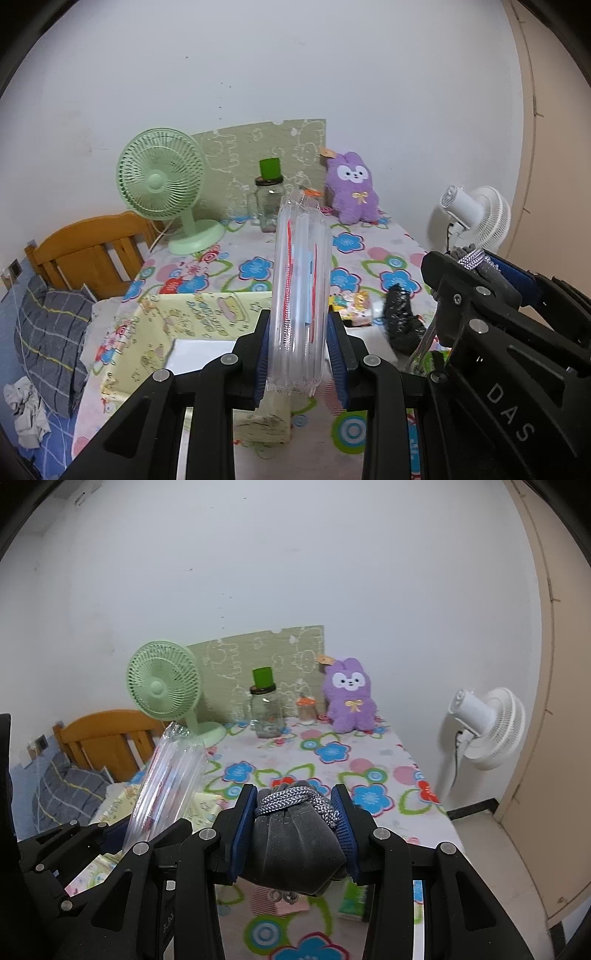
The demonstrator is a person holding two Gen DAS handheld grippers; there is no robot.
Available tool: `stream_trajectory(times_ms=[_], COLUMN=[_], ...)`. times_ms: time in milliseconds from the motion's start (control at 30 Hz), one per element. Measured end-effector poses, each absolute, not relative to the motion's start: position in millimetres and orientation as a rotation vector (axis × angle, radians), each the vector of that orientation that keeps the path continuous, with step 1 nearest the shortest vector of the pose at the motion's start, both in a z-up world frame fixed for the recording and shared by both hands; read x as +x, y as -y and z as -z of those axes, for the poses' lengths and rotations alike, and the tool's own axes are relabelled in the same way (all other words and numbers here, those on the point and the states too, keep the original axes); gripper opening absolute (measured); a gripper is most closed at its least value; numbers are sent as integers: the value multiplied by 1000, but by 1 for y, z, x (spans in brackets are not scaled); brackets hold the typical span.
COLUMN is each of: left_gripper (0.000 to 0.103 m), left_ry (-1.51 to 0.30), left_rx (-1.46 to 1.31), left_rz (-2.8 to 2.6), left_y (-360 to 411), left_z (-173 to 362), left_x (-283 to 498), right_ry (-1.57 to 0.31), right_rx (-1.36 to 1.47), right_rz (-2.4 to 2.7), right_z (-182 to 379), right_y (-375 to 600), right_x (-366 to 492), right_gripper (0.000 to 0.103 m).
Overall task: Organize soft objects
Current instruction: 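Carry the plastic tubes with the left tool while the right tool carries the pouch over the yellow box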
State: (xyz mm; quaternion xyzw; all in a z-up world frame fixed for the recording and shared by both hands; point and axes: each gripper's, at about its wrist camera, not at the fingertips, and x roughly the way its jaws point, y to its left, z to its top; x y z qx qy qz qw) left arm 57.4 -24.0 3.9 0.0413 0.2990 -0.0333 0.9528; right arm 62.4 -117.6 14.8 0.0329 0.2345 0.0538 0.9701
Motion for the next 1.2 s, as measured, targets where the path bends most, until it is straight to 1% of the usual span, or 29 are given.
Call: stream_trajectory(times_ms=[567,1200], left_gripper=[28,29], left_ry=[-644,-746], left_rx=[51,26], left_rz=[10,-67], left_y=[-25,-69], left_z=[7,46], left_x=[77,105], right_ry=[-498,-585], right_rx=[70,39], right_rz=[-175,-246], right_z=[-4,29], right_y=[67,13], right_x=[91,131], right_gripper=[45,45])
